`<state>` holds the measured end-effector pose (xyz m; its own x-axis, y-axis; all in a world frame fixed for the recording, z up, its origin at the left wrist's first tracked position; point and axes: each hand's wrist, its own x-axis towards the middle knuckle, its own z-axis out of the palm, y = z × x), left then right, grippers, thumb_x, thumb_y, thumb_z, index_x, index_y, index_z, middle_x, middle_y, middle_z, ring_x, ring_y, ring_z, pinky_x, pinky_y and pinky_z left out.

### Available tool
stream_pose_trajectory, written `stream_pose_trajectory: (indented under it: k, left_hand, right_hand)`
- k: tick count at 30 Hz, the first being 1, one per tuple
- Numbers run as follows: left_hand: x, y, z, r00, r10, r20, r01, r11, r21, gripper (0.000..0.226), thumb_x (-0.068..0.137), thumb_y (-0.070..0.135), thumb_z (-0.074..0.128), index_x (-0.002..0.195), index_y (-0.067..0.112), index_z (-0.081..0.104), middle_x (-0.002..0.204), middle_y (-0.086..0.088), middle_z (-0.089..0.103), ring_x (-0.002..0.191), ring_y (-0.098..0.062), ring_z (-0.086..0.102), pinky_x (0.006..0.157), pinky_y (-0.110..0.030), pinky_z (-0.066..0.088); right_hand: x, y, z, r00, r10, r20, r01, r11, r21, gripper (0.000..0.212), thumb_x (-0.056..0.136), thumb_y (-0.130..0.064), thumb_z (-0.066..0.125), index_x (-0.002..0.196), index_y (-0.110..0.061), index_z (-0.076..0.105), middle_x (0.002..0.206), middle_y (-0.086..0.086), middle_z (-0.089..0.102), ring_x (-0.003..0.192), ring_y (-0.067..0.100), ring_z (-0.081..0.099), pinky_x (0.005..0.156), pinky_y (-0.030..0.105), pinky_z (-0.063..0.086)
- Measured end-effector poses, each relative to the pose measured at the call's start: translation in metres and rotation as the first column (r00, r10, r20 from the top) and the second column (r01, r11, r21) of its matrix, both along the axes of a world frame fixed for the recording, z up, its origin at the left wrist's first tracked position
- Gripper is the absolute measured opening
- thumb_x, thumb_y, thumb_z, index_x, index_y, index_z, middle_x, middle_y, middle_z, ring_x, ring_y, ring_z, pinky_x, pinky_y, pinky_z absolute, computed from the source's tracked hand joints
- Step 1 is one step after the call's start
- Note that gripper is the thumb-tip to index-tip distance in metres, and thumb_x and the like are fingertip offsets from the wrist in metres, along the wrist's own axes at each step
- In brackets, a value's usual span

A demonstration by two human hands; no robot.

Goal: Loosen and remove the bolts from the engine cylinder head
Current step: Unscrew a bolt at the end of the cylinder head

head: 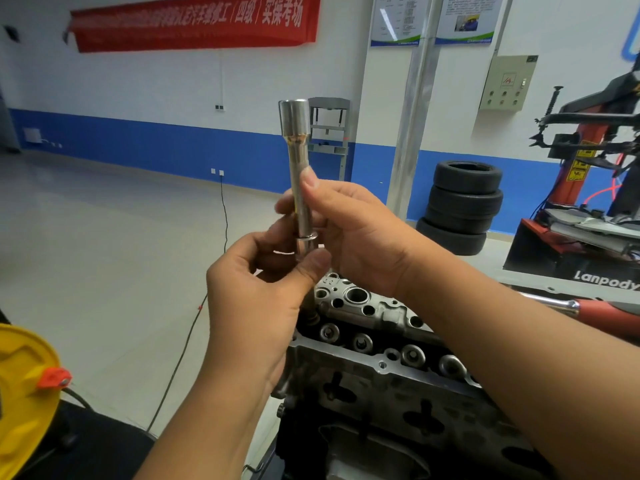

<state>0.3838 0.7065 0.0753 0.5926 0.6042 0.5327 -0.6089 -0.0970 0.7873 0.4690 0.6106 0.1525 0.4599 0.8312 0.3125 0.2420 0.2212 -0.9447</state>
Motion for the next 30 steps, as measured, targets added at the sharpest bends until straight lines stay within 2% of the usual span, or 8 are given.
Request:
stream_pose_trajectory:
  k: [2, 6, 11, 14, 17, 22, 25, 30]
  left_hand:
    - [-0.0017, -0.0019, 0.0011, 1.000, 0.014, 0.000, -0.014, 1.000, 0.002, 0.040, 0.061, 0.038, 0.088, 0.101, 0.038, 0.081, 0.087, 0.003, 0.079, 0.084, -0.014, 0.077, 0.081, -0.043, 0.065]
    - [-0.0015, -0.0023, 0.0030, 0.999, -0.044, 0.002, 0.044, 0.999, 0.005, 0.035, 0.080, 0.042, 0.086, 0.114, 0.034, 0.079, 0.102, 0.005, 0.079, 0.101, -0.022, 0.076, 0.091, -0.053, 0.062]
    - [-0.0014, -0.0046, 0.0054, 0.985, -0.172, -0.001, 0.172, 0.985, -0.027, 0.029, 0.101, 0.025, 0.058, 0.123, 0.021, 0.076, 0.114, -0.006, 0.079, 0.113, -0.029, 0.074, 0.106, -0.060, 0.052]
    - [-0.0012, -0.0042, 0.0041, 0.995, -0.102, 0.002, 0.102, 0.995, 0.018, 0.021, 0.101, 0.020, 0.064, 0.116, 0.025, 0.077, 0.108, -0.001, 0.080, 0.104, -0.027, 0.077, 0.098, -0.057, 0.058]
    - [-0.0007, -0.0034, 0.0030, 0.999, -0.032, 0.007, 0.032, 0.999, -0.009, 0.026, 0.079, 0.030, 0.083, 0.104, 0.026, 0.078, 0.092, 0.004, 0.078, 0.089, -0.024, 0.077, 0.086, -0.052, 0.064]
    - [-0.0026, -0.0024, 0.0024, 1.000, 0.031, -0.004, -0.031, 0.998, -0.058, 0.042, 0.055, 0.052, 0.088, 0.090, 0.032, 0.076, 0.085, 0.006, 0.074, 0.088, -0.029, 0.076, 0.080, -0.053, 0.065]
    - [-0.0012, -0.0026, 0.0021, 1.000, -0.017, -0.024, 0.017, 1.000, -0.018, 0.034, 0.078, 0.049, 0.086, 0.106, 0.033, 0.078, 0.098, 0.008, 0.078, 0.098, -0.024, 0.077, 0.089, -0.053, 0.062]
    - [-0.0023, -0.0022, 0.0043, 0.986, -0.165, -0.008, 0.165, 0.986, -0.032, 0.028, 0.108, 0.020, 0.053, 0.126, 0.022, 0.074, 0.109, -0.004, 0.080, 0.106, -0.024, 0.076, 0.089, -0.036, 0.062]
  right_hand:
    - [0.0000, 0.0001, 0.0002, 1.000, -0.002, 0.017, 0.002, 1.000, 0.020, 0.025, 0.094, -0.036, 0.061, 0.092, -0.012, 0.057, 0.087, 0.014, 0.074, 0.084, 0.025, 0.073, 0.083, 0.044, 0.059]
    - [0.0025, -0.0013, 0.0002, 0.997, -0.036, 0.064, 0.034, 0.999, 0.041, 0.026, 0.096, -0.035, 0.062, 0.095, -0.010, 0.055, 0.095, 0.014, 0.076, 0.093, 0.029, 0.073, 0.098, 0.061, 0.053]
    - [0.0028, -0.0014, 0.0003, 0.998, -0.032, 0.062, 0.029, 0.998, 0.048, 0.028, 0.106, -0.033, 0.052, 0.098, -0.008, 0.061, 0.102, 0.012, 0.077, 0.093, 0.024, 0.074, 0.073, 0.036, 0.059]
    - [0.0017, 0.0003, -0.0005, 0.997, -0.019, 0.070, 0.017, 1.000, 0.026, 0.032, 0.107, -0.036, 0.049, 0.099, -0.010, 0.064, 0.105, 0.013, 0.076, 0.100, 0.029, 0.072, 0.093, 0.056, 0.057]
    - [0.0018, 0.0016, -0.0015, 0.999, -0.024, 0.032, 0.024, 1.000, 0.004, 0.036, 0.104, -0.042, 0.052, 0.098, -0.012, 0.070, 0.104, 0.014, 0.075, 0.102, 0.034, 0.068, 0.107, 0.069, 0.045]
    - [0.0041, 0.0003, -0.0018, 0.995, -0.046, 0.087, 0.045, 0.999, 0.004, 0.020, 0.091, -0.032, 0.067, 0.091, -0.012, 0.062, 0.095, 0.014, 0.071, 0.090, 0.026, 0.066, 0.084, 0.048, 0.049]
    - [0.0064, -0.0001, -0.0018, 0.993, -0.044, 0.109, 0.041, 0.999, 0.025, 0.020, 0.095, -0.030, 0.065, 0.093, -0.010, 0.063, 0.092, 0.009, 0.073, 0.092, 0.025, 0.069, 0.084, 0.047, 0.054]
    - [0.0045, -0.0027, -0.0005, 0.996, -0.026, 0.080, 0.024, 1.000, 0.020, 0.023, 0.107, -0.028, 0.054, 0.093, -0.015, 0.066, 0.096, 0.007, 0.072, 0.084, 0.016, 0.067, 0.064, 0.029, 0.052]
